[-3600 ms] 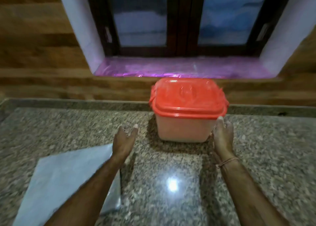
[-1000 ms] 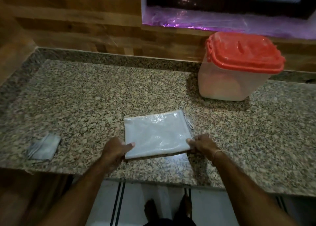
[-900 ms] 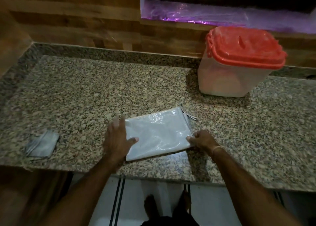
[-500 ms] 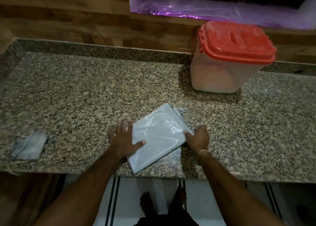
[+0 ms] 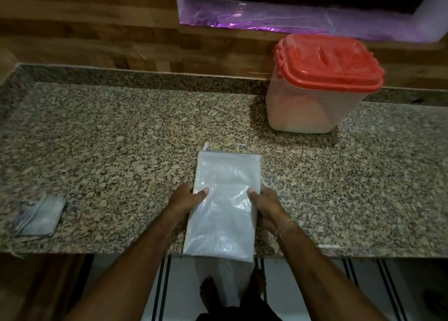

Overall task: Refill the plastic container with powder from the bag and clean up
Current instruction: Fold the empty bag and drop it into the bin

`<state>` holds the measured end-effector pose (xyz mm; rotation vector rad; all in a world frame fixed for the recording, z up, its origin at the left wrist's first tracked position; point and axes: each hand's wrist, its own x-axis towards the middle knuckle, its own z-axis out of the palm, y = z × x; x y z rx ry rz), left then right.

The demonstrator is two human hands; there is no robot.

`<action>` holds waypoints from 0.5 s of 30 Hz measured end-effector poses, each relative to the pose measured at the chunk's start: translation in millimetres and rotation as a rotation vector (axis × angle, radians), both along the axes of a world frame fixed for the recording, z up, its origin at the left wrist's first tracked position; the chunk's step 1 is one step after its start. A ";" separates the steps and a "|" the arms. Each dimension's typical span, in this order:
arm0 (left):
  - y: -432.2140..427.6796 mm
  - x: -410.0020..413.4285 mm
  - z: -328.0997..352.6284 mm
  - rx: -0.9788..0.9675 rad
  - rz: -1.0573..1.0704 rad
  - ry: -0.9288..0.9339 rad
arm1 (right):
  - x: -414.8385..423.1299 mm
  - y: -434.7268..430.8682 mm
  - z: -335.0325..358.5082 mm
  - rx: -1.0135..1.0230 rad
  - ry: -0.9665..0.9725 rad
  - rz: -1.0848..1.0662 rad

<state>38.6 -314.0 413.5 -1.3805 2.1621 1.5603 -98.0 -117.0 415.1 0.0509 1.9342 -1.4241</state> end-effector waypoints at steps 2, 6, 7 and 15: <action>-2.1 2.0 -1.0 0.098 0.054 0.056 | -2.5 -1.1 0.9 -0.030 -0.018 -0.010; -4.4 15.5 -10.0 0.140 0.209 0.082 | 0.7 1.2 2.1 0.085 0.005 0.194; -5.6 19.6 -15.0 0.119 0.241 0.075 | 1.9 2.7 0.6 0.161 0.046 0.264; -29.4 2.0 49.9 0.181 0.328 0.249 | -27.1 -26.5 56.3 -0.092 -0.084 0.088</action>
